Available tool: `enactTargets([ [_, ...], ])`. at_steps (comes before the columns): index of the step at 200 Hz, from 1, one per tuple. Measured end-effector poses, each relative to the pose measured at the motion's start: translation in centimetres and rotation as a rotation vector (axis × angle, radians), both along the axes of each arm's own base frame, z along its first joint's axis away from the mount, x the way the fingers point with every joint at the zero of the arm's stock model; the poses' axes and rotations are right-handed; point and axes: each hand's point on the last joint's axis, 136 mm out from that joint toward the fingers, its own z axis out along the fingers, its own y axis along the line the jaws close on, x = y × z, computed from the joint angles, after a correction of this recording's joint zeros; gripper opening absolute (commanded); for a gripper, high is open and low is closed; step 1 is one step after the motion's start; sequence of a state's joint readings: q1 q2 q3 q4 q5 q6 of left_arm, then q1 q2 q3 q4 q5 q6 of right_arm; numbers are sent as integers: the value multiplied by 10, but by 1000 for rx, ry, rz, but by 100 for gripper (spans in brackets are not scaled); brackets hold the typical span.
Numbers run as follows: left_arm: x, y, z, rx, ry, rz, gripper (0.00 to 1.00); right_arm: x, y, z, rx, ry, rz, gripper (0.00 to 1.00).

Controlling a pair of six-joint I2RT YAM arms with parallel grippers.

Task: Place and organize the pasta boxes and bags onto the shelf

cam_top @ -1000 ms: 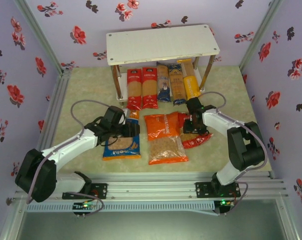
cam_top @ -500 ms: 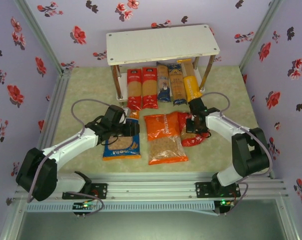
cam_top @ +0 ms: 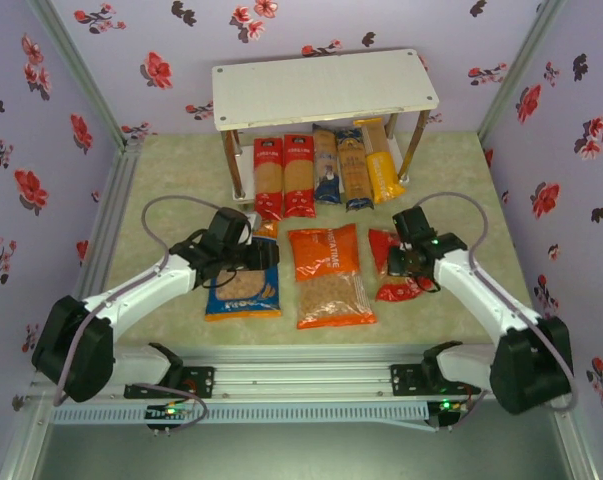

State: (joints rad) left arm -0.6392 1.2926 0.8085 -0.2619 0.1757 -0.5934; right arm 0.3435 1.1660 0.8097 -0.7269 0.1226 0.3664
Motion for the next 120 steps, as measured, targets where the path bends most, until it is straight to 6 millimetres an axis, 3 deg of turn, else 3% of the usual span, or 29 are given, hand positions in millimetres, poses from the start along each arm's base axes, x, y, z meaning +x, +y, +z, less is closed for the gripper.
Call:
enactTargets([
  [53,14,-9,32,-28,-74,-20,57,-10,-28,74,-84,-149,-41,0],
  [120,33,-13,73,-52,-171,-31,58,15,-42,256,-98,-621,-59,0],
])
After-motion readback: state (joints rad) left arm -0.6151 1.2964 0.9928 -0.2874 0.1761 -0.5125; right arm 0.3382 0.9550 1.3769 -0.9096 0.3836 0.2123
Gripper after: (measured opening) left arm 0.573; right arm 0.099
